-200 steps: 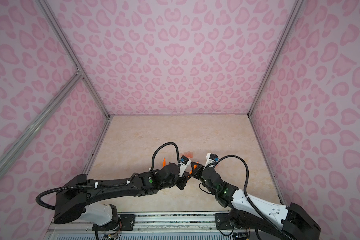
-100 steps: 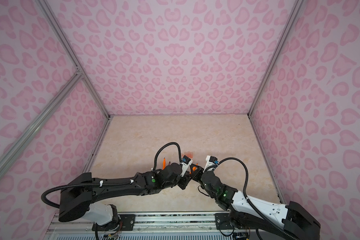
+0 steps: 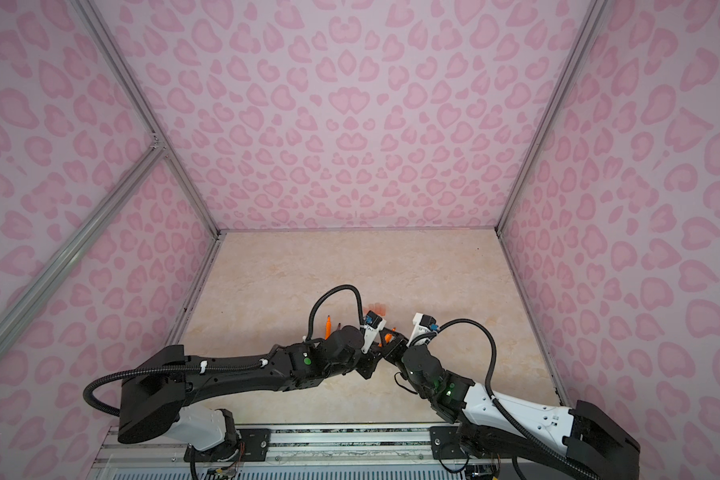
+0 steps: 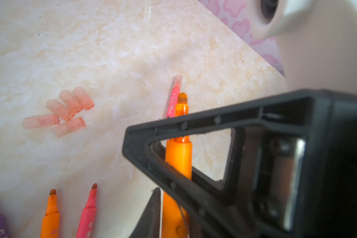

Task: Insert the pens into the pen caps

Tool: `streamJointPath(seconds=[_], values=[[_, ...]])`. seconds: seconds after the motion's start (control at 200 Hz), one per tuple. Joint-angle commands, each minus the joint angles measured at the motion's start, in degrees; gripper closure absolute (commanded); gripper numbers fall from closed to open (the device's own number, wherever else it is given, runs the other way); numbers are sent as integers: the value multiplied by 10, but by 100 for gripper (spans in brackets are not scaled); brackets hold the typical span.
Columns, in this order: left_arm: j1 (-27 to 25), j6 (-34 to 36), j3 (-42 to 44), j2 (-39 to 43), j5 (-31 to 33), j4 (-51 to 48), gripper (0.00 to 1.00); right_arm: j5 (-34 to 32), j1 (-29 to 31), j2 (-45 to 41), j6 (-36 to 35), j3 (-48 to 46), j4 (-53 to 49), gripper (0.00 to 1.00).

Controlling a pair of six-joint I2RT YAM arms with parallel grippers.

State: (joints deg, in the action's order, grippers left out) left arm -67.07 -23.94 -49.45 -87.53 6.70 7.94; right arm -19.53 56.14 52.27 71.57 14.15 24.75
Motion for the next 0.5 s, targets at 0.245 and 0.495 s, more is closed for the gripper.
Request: streamJointPath(seconds=[0.245,0.495], values=[[1,-2,9,-7,-2,56,74,-6,2,-8,13,-17,39,100],[3,-2,11,-8,0,60,76,-7,2,-8,18,-15,46,100]])
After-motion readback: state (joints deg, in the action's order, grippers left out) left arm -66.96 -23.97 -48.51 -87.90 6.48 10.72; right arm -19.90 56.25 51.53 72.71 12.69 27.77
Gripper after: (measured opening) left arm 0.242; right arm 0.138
